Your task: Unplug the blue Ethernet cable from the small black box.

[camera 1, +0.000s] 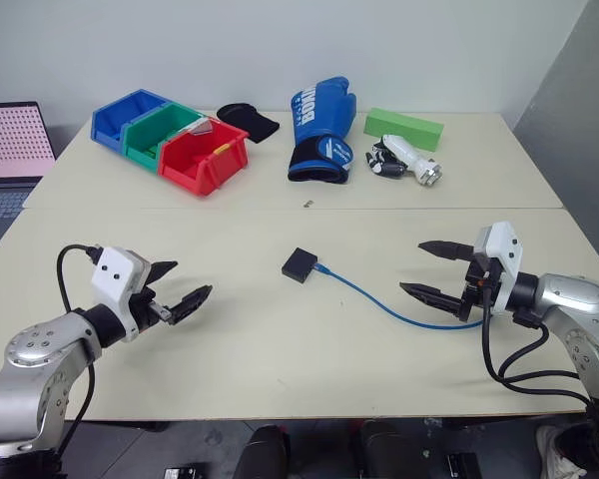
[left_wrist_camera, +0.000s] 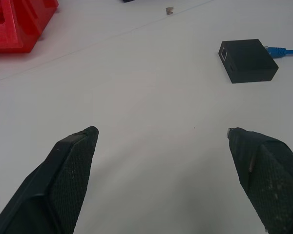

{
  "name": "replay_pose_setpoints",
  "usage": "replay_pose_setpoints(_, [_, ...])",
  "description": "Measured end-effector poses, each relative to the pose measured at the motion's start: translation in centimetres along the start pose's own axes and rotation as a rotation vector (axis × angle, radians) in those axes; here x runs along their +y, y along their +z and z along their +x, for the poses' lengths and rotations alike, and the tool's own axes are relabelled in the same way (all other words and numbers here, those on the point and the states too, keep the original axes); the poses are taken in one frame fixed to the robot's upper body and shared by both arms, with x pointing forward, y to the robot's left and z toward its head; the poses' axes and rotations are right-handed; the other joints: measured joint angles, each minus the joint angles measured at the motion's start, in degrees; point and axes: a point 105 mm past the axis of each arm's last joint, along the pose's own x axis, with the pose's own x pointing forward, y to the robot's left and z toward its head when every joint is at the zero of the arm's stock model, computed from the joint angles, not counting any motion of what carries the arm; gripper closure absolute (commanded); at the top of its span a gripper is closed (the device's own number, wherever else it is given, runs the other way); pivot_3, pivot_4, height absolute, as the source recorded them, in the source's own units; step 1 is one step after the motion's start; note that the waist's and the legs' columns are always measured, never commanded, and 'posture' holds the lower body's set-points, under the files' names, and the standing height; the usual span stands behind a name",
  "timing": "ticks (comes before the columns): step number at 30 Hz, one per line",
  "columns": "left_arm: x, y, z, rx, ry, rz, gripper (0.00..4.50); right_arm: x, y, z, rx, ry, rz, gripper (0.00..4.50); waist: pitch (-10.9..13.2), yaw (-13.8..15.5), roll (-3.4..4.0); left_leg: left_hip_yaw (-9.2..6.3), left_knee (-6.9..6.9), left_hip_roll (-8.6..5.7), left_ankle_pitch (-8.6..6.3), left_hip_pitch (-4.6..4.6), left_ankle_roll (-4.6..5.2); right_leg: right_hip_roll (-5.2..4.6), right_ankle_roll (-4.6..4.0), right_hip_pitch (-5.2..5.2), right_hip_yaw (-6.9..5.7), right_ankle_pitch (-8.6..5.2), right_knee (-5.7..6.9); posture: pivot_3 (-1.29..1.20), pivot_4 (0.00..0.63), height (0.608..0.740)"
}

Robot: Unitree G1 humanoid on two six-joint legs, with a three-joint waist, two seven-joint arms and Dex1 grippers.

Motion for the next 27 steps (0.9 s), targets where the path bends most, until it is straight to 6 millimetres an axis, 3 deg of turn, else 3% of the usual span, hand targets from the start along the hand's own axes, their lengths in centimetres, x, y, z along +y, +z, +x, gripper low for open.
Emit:
replay_pose_setpoints(12, [-0.9,0.0,-0.2,0.001,-0.033,0.012,0.00,0.5,-0.4,0.4,0.015,0.029,0.003,0.08,0.0,0.0,0.00,0.00,0.00,0.01,0.00,0.00,0.00,-0.01,0.00,0.00,0.01,0.00,-0.01,0.00,0.150,0.740])
replay_pose_setpoints(17, [-1.6,0.3,-0.2,-0.004,-0.059,0.023,0.00,0.8,-0.7,1.8,0.023,0.039,-0.003,0.08,0.0,0.0,0.00,0.00,0.00,0.02,0.00,0.00,0.00,0.00,0.00,0.00,0.01,0.00,-0.01,0.00,0.150,0.740])
replay_pose_setpoints(22, [-3.1,0.4,0.3,0.025,-0.148,0.026,0.00,0.4,-1.2,5.5,-0.034,-0.006,0.022,0.08,0.0,-0.2,0.00,0.02,-0.01,0.00,0.00,0.03,-0.01,0.02,-0.01,-0.03,0.00,0.00,0.03,0.00,0.150,0.740])
replay_pose_setpoints(27, [-3.9,1.3,0.9,0.008,-0.231,0.045,0.00,1.1,-3.2,9.7,0.005,0.008,0.032,0.08,0.0,-0.2,0.04,0.05,-0.03,-0.04,0.01,0.00,-0.01,0.02,-0.01,-0.10,-0.02,0.00,0.06,0.00,0.150,0.740])
